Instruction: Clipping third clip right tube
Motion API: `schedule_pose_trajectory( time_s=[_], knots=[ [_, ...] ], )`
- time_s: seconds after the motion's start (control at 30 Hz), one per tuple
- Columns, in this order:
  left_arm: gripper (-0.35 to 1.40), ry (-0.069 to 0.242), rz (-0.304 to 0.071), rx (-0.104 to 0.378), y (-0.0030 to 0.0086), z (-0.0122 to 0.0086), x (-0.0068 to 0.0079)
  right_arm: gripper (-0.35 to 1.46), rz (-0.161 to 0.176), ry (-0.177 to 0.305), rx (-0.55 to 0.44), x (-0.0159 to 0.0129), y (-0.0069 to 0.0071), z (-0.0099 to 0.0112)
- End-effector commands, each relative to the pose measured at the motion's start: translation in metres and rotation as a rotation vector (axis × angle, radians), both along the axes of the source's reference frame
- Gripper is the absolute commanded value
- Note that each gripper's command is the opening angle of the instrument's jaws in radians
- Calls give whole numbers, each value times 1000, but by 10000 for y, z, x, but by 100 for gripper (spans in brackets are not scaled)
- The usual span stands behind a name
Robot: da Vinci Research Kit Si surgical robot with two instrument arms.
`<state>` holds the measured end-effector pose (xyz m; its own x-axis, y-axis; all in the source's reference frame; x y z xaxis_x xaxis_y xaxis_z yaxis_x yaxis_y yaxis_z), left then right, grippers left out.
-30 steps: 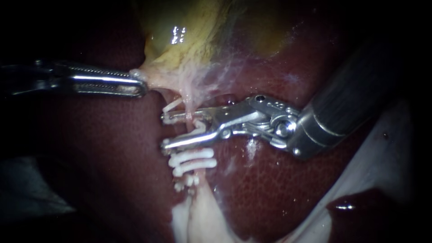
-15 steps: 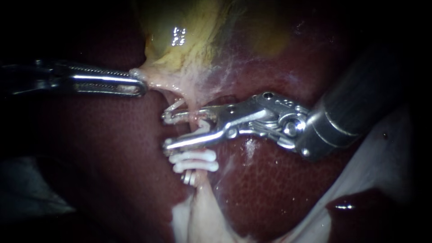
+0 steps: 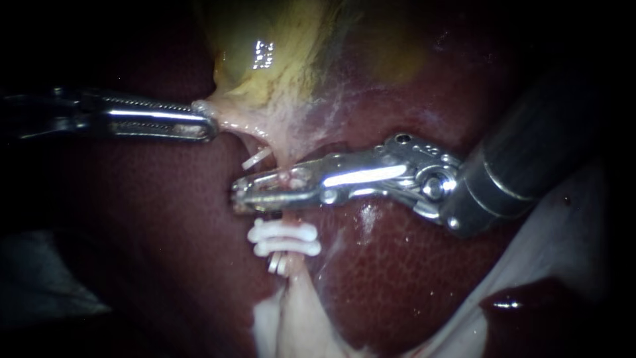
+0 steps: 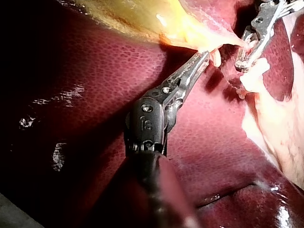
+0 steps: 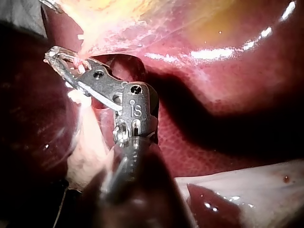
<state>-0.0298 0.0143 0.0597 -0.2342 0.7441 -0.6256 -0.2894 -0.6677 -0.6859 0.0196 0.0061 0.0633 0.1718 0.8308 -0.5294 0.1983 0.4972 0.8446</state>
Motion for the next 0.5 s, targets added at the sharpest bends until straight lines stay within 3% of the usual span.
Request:
schedule_pose_trajectory(
  time_s=[0.03,0.13,0.5],
  knots=[
    [-35,0,0,0,0,0,0,-35,-2,-14,-5,0,0,0],
    [-35,0,0,0,0,0,0,-35,-8,-46,-13,-2,-1,0],
    [-35,0,0,0,0,0,0,-35,-12,-43,-14,-2,-1,4]
  ],
)
